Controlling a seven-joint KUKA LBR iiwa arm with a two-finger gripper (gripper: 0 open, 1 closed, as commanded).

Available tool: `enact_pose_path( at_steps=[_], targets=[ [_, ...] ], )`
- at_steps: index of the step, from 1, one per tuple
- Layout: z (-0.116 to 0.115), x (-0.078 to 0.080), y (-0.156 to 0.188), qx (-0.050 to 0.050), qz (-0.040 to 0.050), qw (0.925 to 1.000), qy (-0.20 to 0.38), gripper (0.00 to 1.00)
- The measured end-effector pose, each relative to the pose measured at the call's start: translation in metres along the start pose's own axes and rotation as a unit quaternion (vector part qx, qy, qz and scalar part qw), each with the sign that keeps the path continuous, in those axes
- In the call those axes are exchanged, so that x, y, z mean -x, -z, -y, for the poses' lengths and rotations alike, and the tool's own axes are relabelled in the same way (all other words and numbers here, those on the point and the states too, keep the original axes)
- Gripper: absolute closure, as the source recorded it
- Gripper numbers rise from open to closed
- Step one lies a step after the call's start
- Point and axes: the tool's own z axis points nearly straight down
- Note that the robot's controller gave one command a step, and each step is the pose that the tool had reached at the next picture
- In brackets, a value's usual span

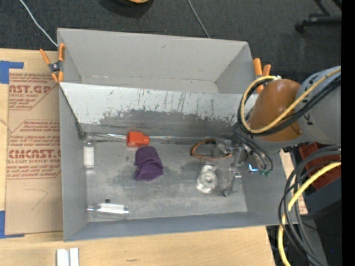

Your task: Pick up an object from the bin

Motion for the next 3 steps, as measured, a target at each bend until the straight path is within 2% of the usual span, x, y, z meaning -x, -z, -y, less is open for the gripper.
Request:
enact_pose_path(
  at_steps=[1,2,3],
  targets=[
    [-0.026,0.045,0.009,-0.001,0.0033,0.9942,0.108,0.0],
    [-0.089,0.044,-0.003,0.001,0.0011,0.9998,0.022,1.0],
    [-0.089,0.044,-0.003,0.001,0.0011,0.9998,0.022,1.0]
  ],
)
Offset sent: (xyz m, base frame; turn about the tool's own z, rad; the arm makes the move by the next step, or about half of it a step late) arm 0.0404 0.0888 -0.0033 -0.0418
